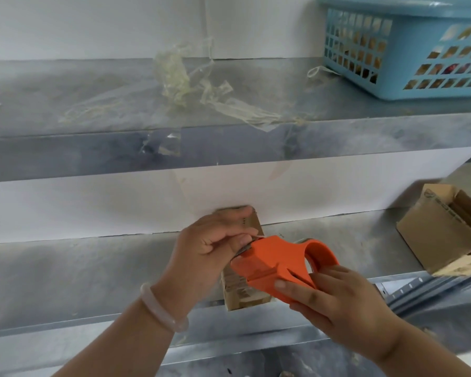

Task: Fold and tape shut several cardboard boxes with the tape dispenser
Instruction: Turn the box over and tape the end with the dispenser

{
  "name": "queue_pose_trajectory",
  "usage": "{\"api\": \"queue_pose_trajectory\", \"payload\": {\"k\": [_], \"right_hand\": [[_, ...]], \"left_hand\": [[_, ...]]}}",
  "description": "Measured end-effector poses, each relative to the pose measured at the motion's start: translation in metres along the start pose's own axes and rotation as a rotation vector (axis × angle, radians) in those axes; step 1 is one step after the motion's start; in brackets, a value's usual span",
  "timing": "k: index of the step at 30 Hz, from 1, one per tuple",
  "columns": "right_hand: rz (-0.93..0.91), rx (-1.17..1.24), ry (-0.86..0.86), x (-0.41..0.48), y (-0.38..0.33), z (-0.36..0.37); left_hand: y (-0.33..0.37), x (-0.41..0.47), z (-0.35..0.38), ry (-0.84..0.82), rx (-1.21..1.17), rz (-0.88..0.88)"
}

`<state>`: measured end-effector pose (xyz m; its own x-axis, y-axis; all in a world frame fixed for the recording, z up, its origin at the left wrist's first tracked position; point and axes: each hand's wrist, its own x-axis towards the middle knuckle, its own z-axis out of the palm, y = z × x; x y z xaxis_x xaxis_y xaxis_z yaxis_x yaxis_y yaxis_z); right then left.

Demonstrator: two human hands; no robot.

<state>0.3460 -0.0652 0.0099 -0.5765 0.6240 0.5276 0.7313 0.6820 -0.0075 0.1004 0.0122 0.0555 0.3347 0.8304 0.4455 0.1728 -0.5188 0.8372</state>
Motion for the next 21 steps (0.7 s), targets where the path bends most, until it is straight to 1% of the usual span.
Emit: {"api": "queue_pose_trajectory", "payload": {"k": [4, 9, 10, 13, 14, 17, 21], "right_hand": [[-0.030, 0.013, -0.032, -0.004, 0.002, -0.001], [-0.033, 0.111, -0.055, -0.005, 0.008, -0.011], [-0.035, 0.125, -0.076, -0.006, 0.011, -0.013], [0.008, 0.157, -0.168, -0.016, 0.027, -0.025], [0.028, 0.164, -0.202, -0.020, 0.032, -0.030], [0.033, 0.178, -0.333, -0.027, 0.047, -0.046], [0.004, 0.213, -0.472, -0.025, 0.064, -0.055]], "left_hand": [[-0.001, -0.007, 0.000, 0.038, 0.068, -0.003], [0.007, -0.014, 0.009, 0.126, 0.065, -0.028], [0.009, -0.015, 0.011, 0.169, 0.044, -0.063], [0.012, -0.016, 0.012, 0.360, -0.160, -0.269], [0.012, -0.017, 0.010, 0.398, -0.184, -0.310], [0.012, -0.022, 0.010, 0.446, -0.165, -0.426], [0.005, -0.036, 0.031, 0.556, -0.239, -0.652]]}}
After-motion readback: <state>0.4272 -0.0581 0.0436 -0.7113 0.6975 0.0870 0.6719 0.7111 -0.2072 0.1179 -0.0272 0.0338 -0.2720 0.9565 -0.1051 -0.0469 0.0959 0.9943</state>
